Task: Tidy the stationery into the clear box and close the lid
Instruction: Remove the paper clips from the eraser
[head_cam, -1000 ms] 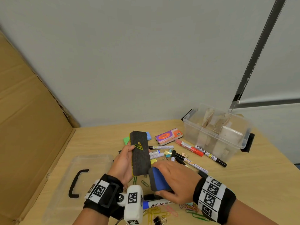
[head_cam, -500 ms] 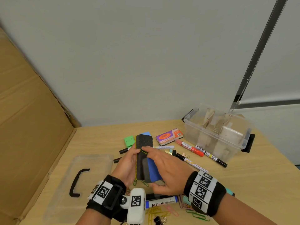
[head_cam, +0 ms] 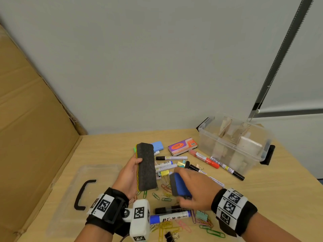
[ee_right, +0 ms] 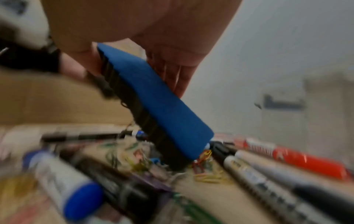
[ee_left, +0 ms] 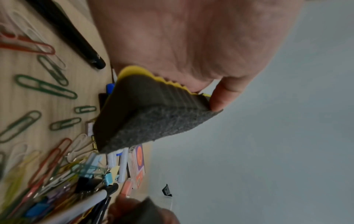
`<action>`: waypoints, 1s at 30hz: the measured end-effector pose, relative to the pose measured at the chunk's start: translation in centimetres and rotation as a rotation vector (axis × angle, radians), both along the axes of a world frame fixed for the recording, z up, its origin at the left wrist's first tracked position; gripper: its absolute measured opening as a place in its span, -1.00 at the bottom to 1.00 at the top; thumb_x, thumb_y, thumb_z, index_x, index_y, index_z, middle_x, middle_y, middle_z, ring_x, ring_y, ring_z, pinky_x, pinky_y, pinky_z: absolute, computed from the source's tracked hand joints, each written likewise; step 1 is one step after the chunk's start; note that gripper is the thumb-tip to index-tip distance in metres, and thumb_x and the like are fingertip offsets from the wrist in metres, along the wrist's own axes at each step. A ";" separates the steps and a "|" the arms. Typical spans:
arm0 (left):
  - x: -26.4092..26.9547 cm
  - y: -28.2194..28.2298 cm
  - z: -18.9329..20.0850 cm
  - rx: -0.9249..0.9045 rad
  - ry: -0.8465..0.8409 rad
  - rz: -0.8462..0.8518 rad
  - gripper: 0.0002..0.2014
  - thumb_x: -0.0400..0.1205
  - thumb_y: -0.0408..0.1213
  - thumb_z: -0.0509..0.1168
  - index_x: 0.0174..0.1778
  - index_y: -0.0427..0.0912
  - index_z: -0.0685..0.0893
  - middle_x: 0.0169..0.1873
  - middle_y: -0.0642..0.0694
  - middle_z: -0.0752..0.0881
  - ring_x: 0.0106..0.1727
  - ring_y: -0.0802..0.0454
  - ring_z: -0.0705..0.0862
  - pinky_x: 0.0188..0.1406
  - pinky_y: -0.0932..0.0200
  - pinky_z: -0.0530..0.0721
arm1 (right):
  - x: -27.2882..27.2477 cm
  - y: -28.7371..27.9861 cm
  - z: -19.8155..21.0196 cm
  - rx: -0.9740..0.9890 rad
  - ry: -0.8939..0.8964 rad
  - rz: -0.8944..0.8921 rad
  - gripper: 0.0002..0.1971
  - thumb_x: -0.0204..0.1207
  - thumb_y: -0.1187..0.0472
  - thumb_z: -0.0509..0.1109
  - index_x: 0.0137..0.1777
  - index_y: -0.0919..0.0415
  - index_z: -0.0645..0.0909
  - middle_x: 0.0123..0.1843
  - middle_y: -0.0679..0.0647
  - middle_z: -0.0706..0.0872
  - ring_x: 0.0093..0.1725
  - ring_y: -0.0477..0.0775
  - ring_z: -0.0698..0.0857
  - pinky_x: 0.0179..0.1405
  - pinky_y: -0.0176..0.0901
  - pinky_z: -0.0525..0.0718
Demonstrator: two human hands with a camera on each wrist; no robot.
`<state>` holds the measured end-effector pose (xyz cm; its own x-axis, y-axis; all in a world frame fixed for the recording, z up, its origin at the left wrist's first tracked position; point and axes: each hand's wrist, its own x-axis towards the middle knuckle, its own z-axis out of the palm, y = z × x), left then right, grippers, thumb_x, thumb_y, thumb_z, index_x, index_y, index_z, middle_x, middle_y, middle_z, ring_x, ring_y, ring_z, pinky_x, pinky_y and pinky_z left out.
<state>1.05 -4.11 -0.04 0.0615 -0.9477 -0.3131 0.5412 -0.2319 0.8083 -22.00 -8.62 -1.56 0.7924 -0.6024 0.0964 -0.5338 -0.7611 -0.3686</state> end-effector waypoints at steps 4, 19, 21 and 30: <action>0.2 0.7 -0.5 0.003 -0.063 0.008 -0.65 0.73 -0.25 -0.02 0.39 -0.05 0.51 0.17 -0.30 0.62 0.09 -0.20 0.63 0.07 -0.18 0.64 | -0.3 -0.5 0.3 0.347 -0.294 -0.224 -0.43 0.54 -0.04 0.30 0.51 -0.08 0.19 0.20 -0.16 0.53 0.04 -0.15 0.64 -0.06 -0.30 0.69; -2.2 1.7 -2.3 0.070 -0.120 -0.092 -0.63 0.67 -0.33 0.11 0.39 -0.02 0.50 0.27 -0.28 0.66 0.29 -0.26 0.63 0.30 -0.27 0.59 | 3.4 -1.9 1.5 0.953 -0.655 -0.398 -0.77 0.75 0.18 -0.02 0.17 0.04 0.48 -0.06 0.03 0.66 -0.11 -0.10 0.71 -0.16 -0.27 0.66; -2.2 1.6 -2.1 0.042 -0.073 -0.081 -0.61 0.61 -0.32 0.19 0.38 -0.02 0.52 0.25 -0.25 0.69 0.27 -0.22 0.65 0.19 -0.22 0.65 | 4.1 -2.1 1.6 1.032 -0.705 -0.432 -0.75 0.74 0.17 0.01 0.15 -0.01 0.52 0.02 0.08 0.69 0.01 0.01 0.72 0.01 -0.10 0.69; -1.8 1.7 -1.3 0.044 -0.010 -0.138 -0.38 0.42 -0.21 0.25 0.47 -0.18 0.45 0.28 -0.32 0.68 0.20 -0.24 0.71 -0.06 -0.09 0.75 | 6.0 -1.6 3.1 1.372 -1.001 -0.383 -0.75 0.72 0.29 0.03 0.25 0.30 0.49 0.18 0.29 0.61 0.10 0.15 0.65 0.21 0.02 0.60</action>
